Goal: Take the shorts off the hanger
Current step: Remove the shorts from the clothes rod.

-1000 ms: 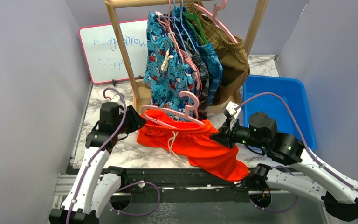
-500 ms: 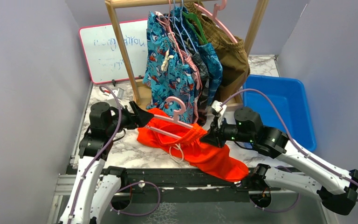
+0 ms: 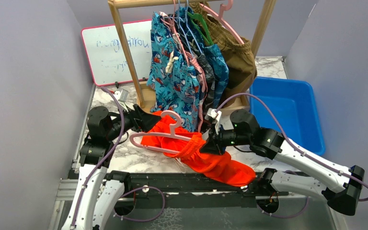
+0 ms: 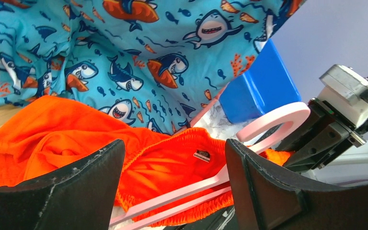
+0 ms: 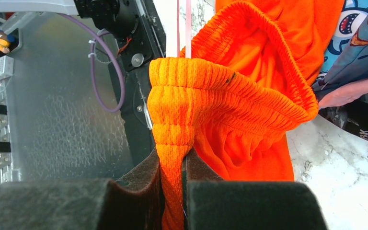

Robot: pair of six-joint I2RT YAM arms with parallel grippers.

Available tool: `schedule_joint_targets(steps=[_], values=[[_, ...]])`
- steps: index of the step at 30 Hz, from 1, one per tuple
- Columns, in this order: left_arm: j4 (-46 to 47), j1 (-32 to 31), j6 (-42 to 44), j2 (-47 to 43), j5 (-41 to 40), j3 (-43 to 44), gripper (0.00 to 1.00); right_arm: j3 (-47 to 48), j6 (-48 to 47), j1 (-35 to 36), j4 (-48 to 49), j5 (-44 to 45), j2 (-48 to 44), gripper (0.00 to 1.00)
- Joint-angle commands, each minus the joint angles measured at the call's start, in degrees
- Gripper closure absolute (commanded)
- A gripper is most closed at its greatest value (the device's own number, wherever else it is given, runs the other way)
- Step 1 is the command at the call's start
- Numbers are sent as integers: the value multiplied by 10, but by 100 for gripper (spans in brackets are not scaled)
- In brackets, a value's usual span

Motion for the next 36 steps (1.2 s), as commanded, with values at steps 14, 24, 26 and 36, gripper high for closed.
schedule_joint_targets(steps=[14,24,26,36], values=[[82,-14,31,5,59,-17,23,70,24,1,67,-60,88,99],[84,-50,46,26,4,-61,29,70,61,1,111,-79,116,99],[86,-78,45,38,-27,-60,31,70,63,1,111,-81,114,99],[80,-216,31,26,-185,-79,33,91,76,1,77,4,116,99]])
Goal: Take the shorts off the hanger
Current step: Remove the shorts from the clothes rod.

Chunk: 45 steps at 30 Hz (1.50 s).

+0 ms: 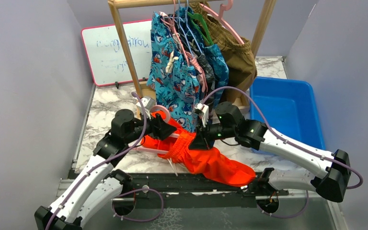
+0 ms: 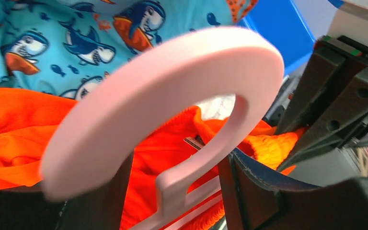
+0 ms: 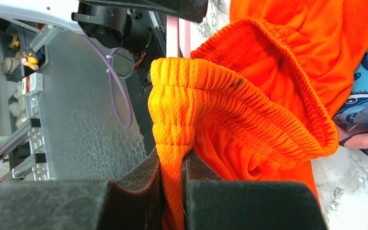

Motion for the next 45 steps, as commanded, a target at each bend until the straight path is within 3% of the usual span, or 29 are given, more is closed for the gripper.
schedule_joint_targets(steps=[1,8,11,16,18,22,26,29,33,36,42,45], values=[[-8,-7,-1,-28,-92,-12,34,32,13,2,32,36,-6,99],[-56,-7,4,-38,-184,13,47,39,24,2,23,41,-14,99],[-52,-7,6,-50,-202,9,63,40,23,2,15,38,-12,99],[-48,-7,32,-26,-164,12,92,56,17,2,4,36,3,96],[-49,-7,41,-24,-158,15,100,69,13,2,-5,46,7,85],[-66,-7,58,-47,-198,21,100,91,13,2,-44,85,10,66],[-86,-7,77,-67,-253,23,100,84,8,2,-87,107,2,61],[-89,-7,84,-76,-269,21,100,55,9,2,-101,109,-12,73],[-97,-8,92,-87,-295,27,100,21,18,2,-100,130,-43,97],[-108,-7,89,-102,-330,29,100,18,28,2,-116,195,-64,99],[-143,-7,56,-168,-442,29,100,22,95,2,-179,471,-131,99],[-145,-7,45,-206,-462,24,100,16,113,2,-198,528,-156,99]])
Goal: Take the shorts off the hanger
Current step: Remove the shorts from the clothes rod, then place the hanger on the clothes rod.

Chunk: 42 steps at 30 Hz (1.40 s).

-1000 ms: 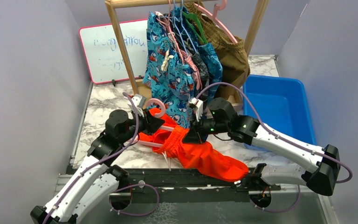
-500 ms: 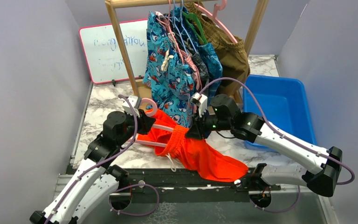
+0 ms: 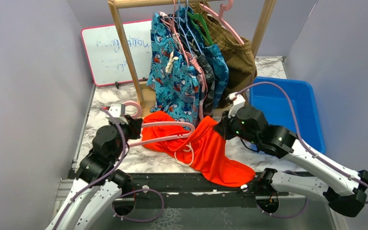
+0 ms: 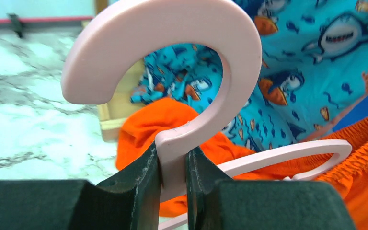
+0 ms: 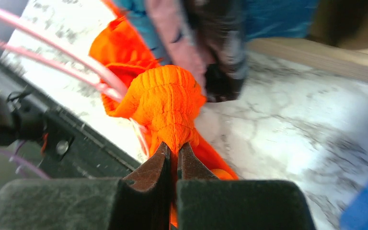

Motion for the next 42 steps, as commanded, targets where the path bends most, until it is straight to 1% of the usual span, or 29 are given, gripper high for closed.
schedule_joint_targets(steps=[1,4,6,8,10,13,15,17,20,25,26,27,30,36,39,42], values=[[-10,1,-20,-57,-97,16,100,-11,45,-2,-55,174,-40,99],[-9,2,-20,-65,-98,16,100,-18,55,-2,-50,189,-36,99],[-10,2,-22,-65,-98,16,100,-22,72,-2,-51,210,-12,99],[-10,2,-23,-66,-98,15,100,-33,74,-2,-40,208,23,99],[-10,2,-23,-69,-98,16,100,-48,84,-2,-30,196,63,98],[-10,2,-25,-71,-94,14,100,-72,89,-2,-9,150,119,96],[-10,2,-23,-71,-86,15,100,-86,94,-2,0,119,142,93],[-6,2,-20,-70,-72,14,100,-92,102,-2,-1,112,147,90],[7,1,-12,-62,-40,11,100,-91,97,-2,-10,98,122,78],[32,1,1,-36,21,7,100,-102,64,-2,17,57,12,44],[36,1,4,-30,34,6,100,-100,59,-2,20,49,-10,38],[42,1,7,-26,48,4,100,-98,58,-2,21,44,-36,35],[63,1,14,-13,97,-1,100,-96,44,-2,42,6,-88,32],[82,1,23,17,156,-3,100,-147,-18,-2,169,-143,-165,24],[91,1,26,23,180,-6,100,-162,-22,-2,206,-205,-166,20],[102,2,28,24,205,-9,100,-153,-30,-3,195,-236,-130,20]])
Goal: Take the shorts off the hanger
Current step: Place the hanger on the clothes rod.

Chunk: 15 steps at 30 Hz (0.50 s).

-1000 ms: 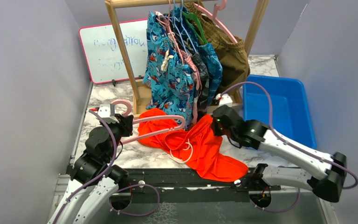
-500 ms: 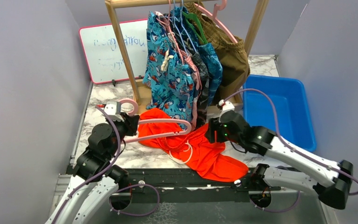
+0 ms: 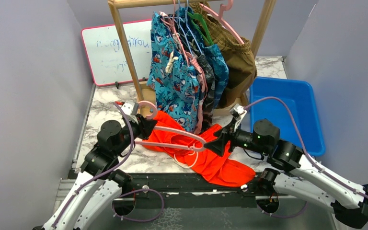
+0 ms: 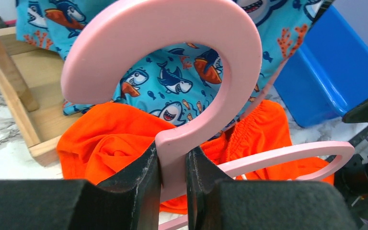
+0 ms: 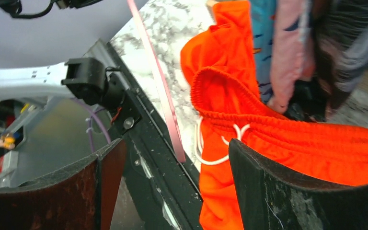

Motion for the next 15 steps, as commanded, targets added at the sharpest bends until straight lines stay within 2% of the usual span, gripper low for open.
schedule_joint_targets(steps=[1,6,8,15], values=[[46,0,10,0,67,-6,100,7,-34,-1,37,-113,48,20],[47,1,8,7,68,-6,100,24,-43,-1,35,-195,127,30],[47,0,7,6,65,-6,100,26,-43,-1,37,-205,152,39],[42,1,5,-5,40,-6,100,23,-36,-1,65,-182,163,84]])
